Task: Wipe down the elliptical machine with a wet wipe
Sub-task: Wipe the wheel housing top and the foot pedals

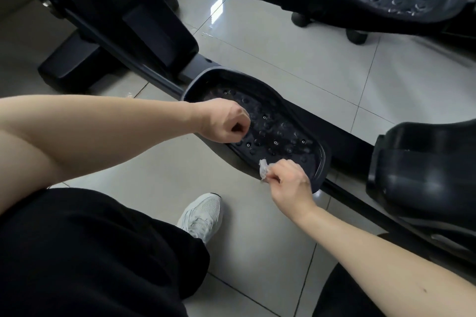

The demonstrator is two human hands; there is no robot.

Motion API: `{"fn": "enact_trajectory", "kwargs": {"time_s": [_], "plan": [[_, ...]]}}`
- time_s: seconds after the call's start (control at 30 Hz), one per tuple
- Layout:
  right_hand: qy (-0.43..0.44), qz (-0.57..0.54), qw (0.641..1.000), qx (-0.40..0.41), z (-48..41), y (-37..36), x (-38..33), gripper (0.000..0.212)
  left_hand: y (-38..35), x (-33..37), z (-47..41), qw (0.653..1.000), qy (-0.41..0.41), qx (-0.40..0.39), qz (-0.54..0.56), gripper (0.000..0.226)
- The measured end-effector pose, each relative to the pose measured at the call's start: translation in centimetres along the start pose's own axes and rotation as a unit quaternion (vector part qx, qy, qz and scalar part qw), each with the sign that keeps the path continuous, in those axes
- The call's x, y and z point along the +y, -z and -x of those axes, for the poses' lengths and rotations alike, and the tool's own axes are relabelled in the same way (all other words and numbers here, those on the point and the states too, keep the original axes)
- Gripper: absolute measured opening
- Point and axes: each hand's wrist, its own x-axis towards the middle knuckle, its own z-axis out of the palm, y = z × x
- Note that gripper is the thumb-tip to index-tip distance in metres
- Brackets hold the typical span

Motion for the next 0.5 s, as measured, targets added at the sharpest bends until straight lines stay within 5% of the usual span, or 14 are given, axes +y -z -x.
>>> {"fn": "enact_trajectory", "kwargs": {"time_s": [0.1, 0.37, 0.5], "plan": [[0.009, 0.007, 0.999, 0.033, -1.1, -0.5, -0.8, 0.04, 0.1, 0.4, -0.4, 1.0, -0.002, -0.008, -0.002, 0.021], [-0.01, -0.073, 0.997, 0.034, -2.0, -2.2, -3.5, 0.019, 0.6, 1.8, -3.1, 1.0, -0.018, -0.001, -0.01, 0.02], [-0.003, -0.034, 0.999, -0.002, 1.2, 0.3, 1.6, 0.031, 0.8, 3.2, -4.7, 0.999, -0.026, -0.027, -0.021, 0.013]]}}
